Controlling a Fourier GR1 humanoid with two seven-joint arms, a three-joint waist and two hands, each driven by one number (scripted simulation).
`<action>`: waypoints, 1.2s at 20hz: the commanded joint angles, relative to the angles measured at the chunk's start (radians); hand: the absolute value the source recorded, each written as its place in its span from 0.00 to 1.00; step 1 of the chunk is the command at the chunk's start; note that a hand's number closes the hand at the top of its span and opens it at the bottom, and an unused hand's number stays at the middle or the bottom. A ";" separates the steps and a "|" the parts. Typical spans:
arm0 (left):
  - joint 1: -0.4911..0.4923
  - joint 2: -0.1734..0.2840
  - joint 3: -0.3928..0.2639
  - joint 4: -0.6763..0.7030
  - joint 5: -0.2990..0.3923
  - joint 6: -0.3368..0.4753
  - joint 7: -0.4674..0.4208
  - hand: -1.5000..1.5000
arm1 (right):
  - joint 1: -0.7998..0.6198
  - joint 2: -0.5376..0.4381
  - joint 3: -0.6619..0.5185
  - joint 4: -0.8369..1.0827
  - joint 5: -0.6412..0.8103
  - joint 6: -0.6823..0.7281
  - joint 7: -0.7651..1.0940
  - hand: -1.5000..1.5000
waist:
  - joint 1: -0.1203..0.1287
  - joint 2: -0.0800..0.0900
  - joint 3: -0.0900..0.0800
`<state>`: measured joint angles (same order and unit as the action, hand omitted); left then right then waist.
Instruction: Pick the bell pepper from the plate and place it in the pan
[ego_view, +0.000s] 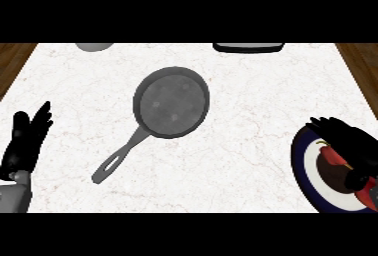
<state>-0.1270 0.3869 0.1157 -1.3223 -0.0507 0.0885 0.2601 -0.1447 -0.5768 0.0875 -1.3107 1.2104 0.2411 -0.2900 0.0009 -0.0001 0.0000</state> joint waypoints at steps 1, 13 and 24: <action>-0.051 0.004 0.025 0.028 -0.003 -0.029 0.006 0.50 | -0.096 0.044 -0.004 0.144 0.064 -0.040 -0.004 0.00 | 0.003 0.001 0.000; 0.034 -0.068 0.019 0.008 -0.068 -0.012 -0.043 0.50 | -0.035 0.059 -0.024 0.144 0.165 -0.259 -0.091 1.00 | 0.000 0.000 0.000; 0.032 -0.033 0.054 0.023 -0.060 -0.016 -0.042 0.50 | 0.126 0.494 -0.064 -0.202 0.064 0.019 0.493 1.00 | -0.040 -0.009 -0.004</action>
<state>-0.0935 0.3492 0.1650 -1.3251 -0.1038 0.0715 0.2392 -0.0691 -0.2414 0.0142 -1.3939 1.2999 0.1977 0.0243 -0.0314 -0.0146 -0.0137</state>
